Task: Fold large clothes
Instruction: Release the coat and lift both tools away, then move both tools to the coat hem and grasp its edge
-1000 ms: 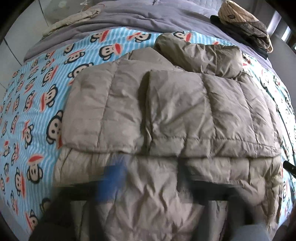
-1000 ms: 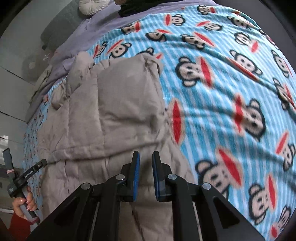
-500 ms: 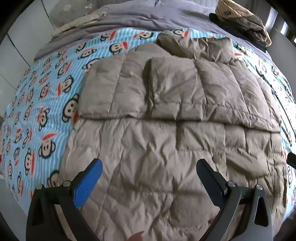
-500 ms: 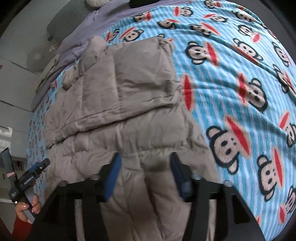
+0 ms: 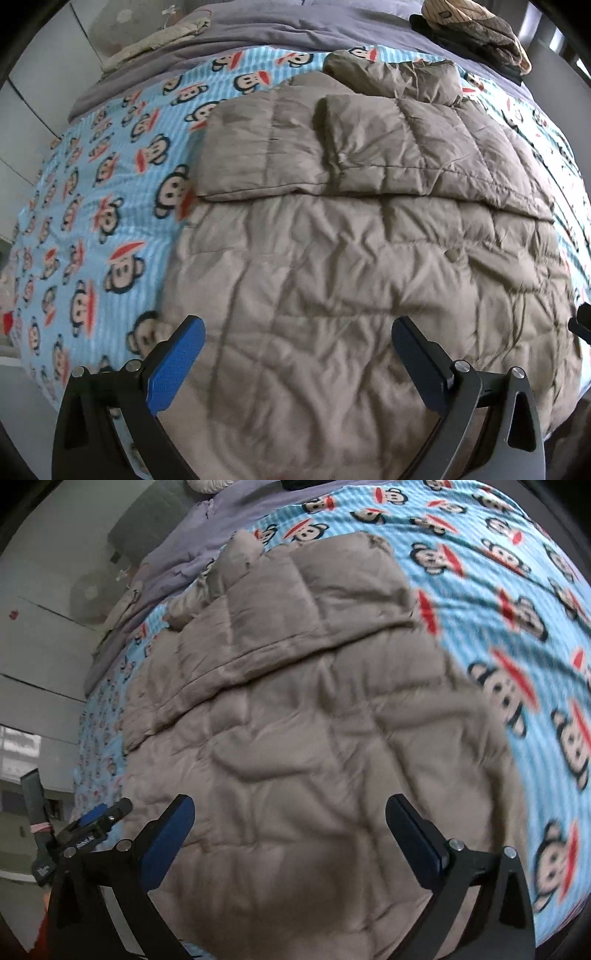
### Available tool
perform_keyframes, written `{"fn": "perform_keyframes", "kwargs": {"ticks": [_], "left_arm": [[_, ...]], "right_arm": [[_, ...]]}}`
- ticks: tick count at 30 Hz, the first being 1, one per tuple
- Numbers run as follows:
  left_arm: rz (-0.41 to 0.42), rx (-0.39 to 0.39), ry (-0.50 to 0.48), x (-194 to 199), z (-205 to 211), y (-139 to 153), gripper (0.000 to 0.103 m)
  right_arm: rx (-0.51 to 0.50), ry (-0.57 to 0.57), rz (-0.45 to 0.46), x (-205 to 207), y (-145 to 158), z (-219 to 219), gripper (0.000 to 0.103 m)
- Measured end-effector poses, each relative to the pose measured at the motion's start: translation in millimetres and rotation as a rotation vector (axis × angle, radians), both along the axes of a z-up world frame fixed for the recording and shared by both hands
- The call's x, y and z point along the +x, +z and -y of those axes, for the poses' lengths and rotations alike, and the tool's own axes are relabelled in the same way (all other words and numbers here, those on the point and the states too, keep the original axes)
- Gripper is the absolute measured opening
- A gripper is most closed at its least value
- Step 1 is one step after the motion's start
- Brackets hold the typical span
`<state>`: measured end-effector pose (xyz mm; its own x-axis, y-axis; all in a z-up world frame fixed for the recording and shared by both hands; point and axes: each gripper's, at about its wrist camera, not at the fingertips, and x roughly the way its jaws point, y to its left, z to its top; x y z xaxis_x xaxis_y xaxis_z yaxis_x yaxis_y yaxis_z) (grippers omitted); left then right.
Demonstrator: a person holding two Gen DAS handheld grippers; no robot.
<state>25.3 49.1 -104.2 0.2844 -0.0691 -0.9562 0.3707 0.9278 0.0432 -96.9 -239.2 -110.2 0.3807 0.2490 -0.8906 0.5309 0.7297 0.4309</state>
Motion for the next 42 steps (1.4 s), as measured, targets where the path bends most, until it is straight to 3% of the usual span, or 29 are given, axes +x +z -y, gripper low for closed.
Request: {"fn": "perform_keyframes", "kwargs": {"ticks": [6, 14, 20, 32, 38, 42], "left_arm": [[-0.045, -0.009, -0.035, -6.8, -24.0, 5.3, 0.101], [-0.083, -0.065, -0.062, -20.1, -47.5, 10.3, 0.101], [-0.161, -0.075, -0.038, -36.2, -79.2, -3.7, 0.101], [-0.301, -0.157, 0.22, -82.5, -134.9, -28.0, 0.101], [-0.353, -0.193, 0.27, -111.5, -129.1, -35.3, 0.101], [-0.376, -0.267, 0.317, -121.0, -137.2, -37.7, 0.101]], "right_arm": [[0.062, -0.017, -0.085, -5.4, -1.9, -31.4, 0.103], [0.088, -0.127, -0.108, -25.3, 7.4, -52.0, 0.103], [0.122, -0.196, -0.113, -45.8, 12.6, -62.7, 0.103], [0.186, -0.234, -0.168, -88.8, 4.3, -48.3, 0.103], [0.18, -0.275, -0.161, -128.5, 11.2, -16.7, 0.103], [0.252, -0.37, -0.159, -161.6, -2.4, 2.4, 0.103]]}}
